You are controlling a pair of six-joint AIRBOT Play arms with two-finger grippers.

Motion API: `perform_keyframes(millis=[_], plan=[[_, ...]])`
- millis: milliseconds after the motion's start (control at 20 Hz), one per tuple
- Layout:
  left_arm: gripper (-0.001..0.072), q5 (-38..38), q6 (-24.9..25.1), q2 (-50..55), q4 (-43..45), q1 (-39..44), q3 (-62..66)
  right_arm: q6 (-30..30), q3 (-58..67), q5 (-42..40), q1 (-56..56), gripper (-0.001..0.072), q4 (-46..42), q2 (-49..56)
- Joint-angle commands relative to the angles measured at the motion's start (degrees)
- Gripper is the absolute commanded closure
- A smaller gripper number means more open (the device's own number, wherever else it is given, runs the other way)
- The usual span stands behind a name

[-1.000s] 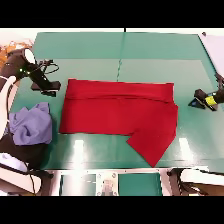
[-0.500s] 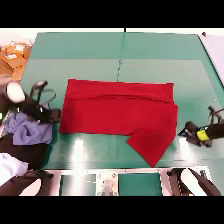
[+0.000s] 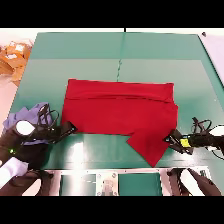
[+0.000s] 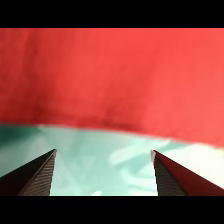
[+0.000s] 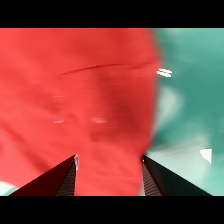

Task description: Fold the shirts.

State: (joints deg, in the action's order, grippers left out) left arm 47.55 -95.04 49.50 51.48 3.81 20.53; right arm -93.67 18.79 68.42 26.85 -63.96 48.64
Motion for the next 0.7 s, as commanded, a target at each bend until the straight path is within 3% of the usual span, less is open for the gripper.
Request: perform_keyframes(millis=[0, 200, 300, 350, 400, 450, 500, 600, 650], plan=[[0.0041, -7.8, 3.2, 3.5, -8.7, 0.3, -2.1, 0.0, -1.1, -4.9, -4.0, 0.0248, 5.3, 3.6], [0.0049, -16.2, 6.0, 10.4, -14.6, 8.2, -2.1, 0.1, -1.1, -6.1, -6.3, 0.0249, 5.5, 5.6], [0.0286, -19.7, 6.0, 10.6, -12.7, 8.2, -1.3, 1.2, -0.9, -6.0, -6.3, 0.0250, 5.5, 5.6], [0.0297, -20.1, 6.0, 10.6, -11.1, 8.2, -0.3, 1.3, -0.8, -5.9, -6.3, 0.0250, 5.5, 5.6], [0.0520, -20.1, 6.0, 10.6, -9.4, 8.2, 0.7, 1.4, -0.7, -5.9, -6.3, 0.0259, 5.4, 5.5], [0.0691, -19.9, 6.4, 10.6, -7.1, 8.2, 1.8, 2.5, -0.7, -5.9, -6.3, 0.0390, 5.5, 5.5], [0.0688, -18.8, 5.8, 10.6, -5.6, 8.2, 3.1, 3.6, -0.5, -5.6, -6.3, 0.0610, 5.5, 5.5], [0.0688, -14.8, 4.9, 10.6, -0.9, 8.2, 5.8, 4.2, 0.2, -4.6, -6.3, 0.0695, 4.7, 5.4], [0.0689, -11.3, 2.9, 10.6, 3.5, 8.2, 7.4, 4.2, 1.1, -3.8, -6.2, 0.0693, 3.4, 5.4]])
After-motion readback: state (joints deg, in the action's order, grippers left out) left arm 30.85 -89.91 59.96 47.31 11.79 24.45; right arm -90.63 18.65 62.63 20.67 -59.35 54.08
